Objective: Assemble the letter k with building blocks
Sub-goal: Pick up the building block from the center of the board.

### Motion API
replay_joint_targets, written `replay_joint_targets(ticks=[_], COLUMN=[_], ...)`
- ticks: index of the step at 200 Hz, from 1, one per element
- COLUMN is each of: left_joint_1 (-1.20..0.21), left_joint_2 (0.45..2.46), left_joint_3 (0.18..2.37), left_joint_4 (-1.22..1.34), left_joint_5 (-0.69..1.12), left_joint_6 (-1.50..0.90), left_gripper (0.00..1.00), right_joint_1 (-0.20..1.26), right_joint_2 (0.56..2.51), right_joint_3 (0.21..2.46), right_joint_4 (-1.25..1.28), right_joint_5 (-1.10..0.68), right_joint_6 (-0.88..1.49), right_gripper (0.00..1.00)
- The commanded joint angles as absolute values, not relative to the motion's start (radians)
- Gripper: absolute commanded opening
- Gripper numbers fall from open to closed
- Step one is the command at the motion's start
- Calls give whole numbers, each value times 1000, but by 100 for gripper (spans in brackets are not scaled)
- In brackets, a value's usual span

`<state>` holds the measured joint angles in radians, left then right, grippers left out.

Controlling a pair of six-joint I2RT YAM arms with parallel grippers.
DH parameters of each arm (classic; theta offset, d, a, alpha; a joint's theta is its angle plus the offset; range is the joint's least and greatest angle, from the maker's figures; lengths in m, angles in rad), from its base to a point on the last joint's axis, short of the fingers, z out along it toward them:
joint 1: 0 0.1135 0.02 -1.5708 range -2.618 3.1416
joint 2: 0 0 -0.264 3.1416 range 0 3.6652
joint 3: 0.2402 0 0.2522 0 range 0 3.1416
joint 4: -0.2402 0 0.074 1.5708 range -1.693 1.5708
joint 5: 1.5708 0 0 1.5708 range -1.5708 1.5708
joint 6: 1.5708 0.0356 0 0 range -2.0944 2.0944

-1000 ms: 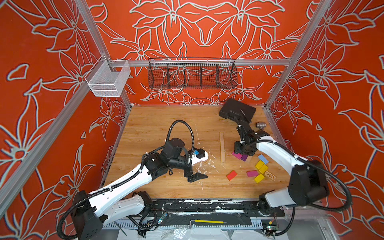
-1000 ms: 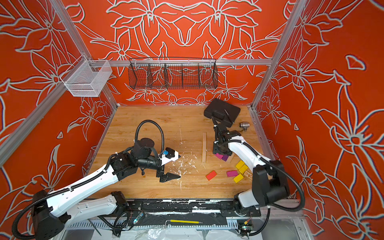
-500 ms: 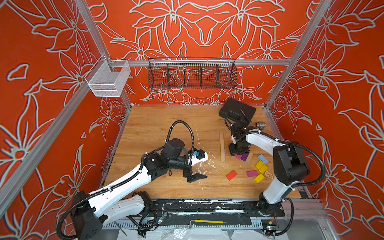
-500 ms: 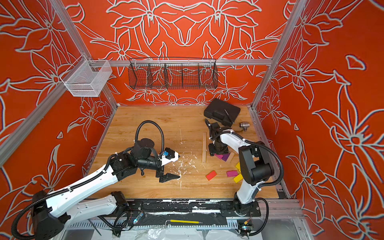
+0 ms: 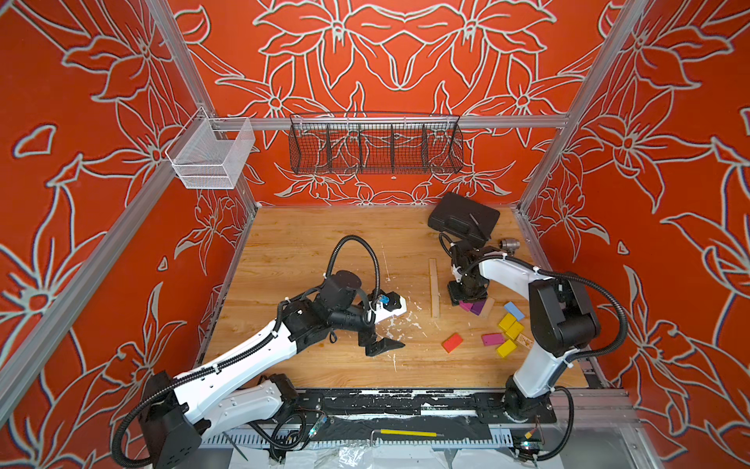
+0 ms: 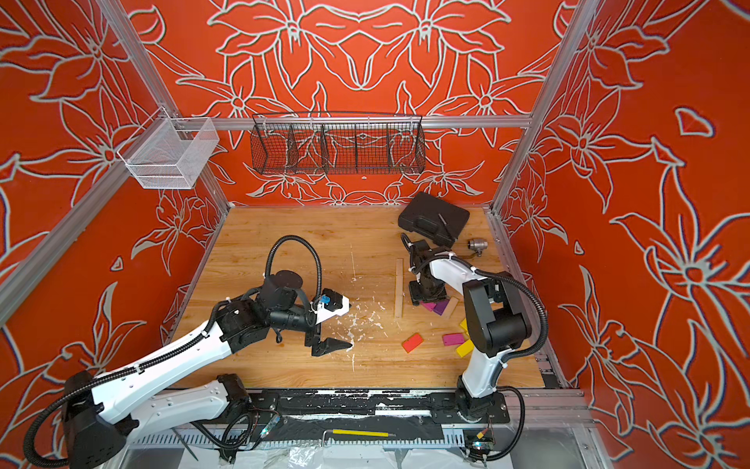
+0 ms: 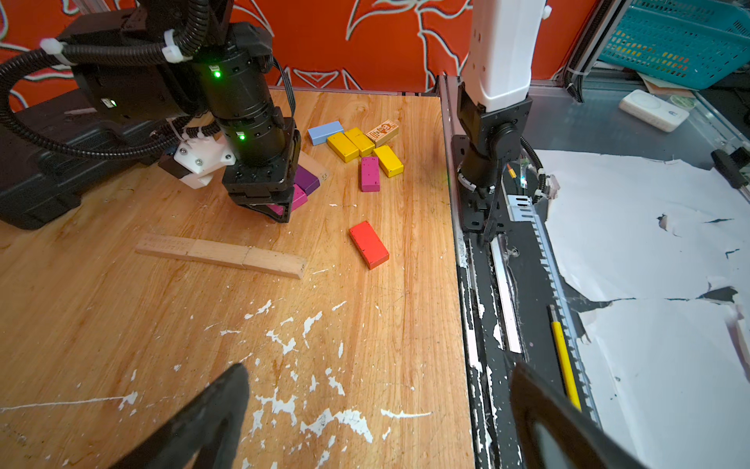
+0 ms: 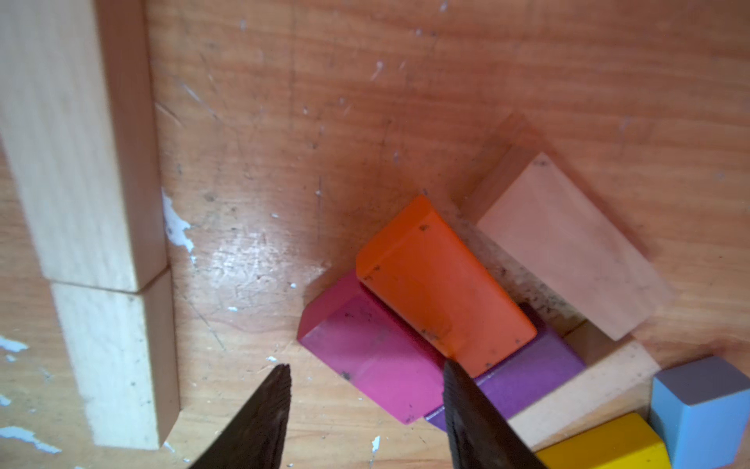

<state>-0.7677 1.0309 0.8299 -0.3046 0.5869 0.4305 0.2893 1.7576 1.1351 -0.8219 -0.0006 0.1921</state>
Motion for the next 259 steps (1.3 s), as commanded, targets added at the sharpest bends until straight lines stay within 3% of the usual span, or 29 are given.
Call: replay_joint_targets(ticks=[1,45,86,139,259], left_joint_1=[-775,-775,-775,-775,-775], left_joint_2=[1038,1042,1051,1052,1066], left_joint_3=[844,843,846,850,855], left_joint_4=[-311,-312,-313,-319,-322], left_joint_5=[592,584,582,574,575], left_joint_6=[451,450,443,446,439], left_gripper=[97,97,97,97,97], right_joint_1=[287,285,268,240,225], right_joint_2=[1779,1762,1733,1774,1717], right_joint_3=[1129,1118,1100,1112,1047], right_joint_4=[-816,-825,-793,-770,-777], right_joint_5=[-43,-76,-75,-88,-162], right_joint_6=[192,218,209,168,161], right_gripper=[56,51,65,68,51])
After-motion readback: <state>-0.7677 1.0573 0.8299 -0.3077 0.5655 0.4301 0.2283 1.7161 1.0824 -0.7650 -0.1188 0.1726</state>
